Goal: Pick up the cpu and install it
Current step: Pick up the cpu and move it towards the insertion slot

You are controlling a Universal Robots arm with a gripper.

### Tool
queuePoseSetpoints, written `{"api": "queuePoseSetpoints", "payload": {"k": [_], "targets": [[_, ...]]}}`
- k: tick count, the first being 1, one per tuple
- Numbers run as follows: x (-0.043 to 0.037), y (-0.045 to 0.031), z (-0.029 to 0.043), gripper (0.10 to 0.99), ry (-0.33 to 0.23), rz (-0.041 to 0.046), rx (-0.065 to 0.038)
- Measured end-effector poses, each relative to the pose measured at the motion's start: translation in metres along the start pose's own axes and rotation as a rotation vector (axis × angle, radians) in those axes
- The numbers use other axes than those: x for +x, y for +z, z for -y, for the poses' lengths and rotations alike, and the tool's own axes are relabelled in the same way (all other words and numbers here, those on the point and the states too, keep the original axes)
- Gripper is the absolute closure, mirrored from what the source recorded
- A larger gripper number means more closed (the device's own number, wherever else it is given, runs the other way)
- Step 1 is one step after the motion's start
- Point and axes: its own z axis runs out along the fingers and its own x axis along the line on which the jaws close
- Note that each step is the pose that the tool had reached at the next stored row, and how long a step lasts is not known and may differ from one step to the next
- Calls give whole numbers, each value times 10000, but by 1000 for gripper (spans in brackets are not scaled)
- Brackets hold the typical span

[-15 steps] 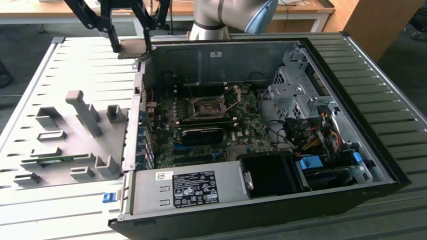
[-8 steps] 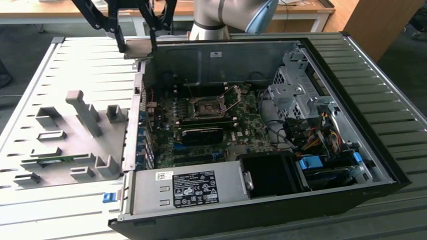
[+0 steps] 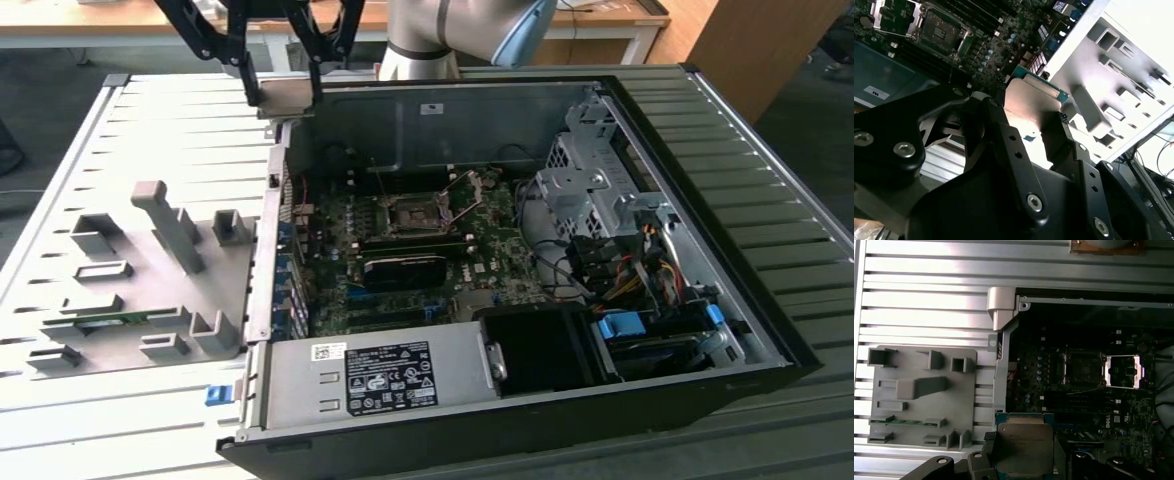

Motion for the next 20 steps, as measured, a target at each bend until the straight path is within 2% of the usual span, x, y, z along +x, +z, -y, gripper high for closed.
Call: {"api": "queuePoseSetpoints", "payload": {"k": [20], "targets": [[-165, 18, -1, 545, 0, 0, 0]]}}
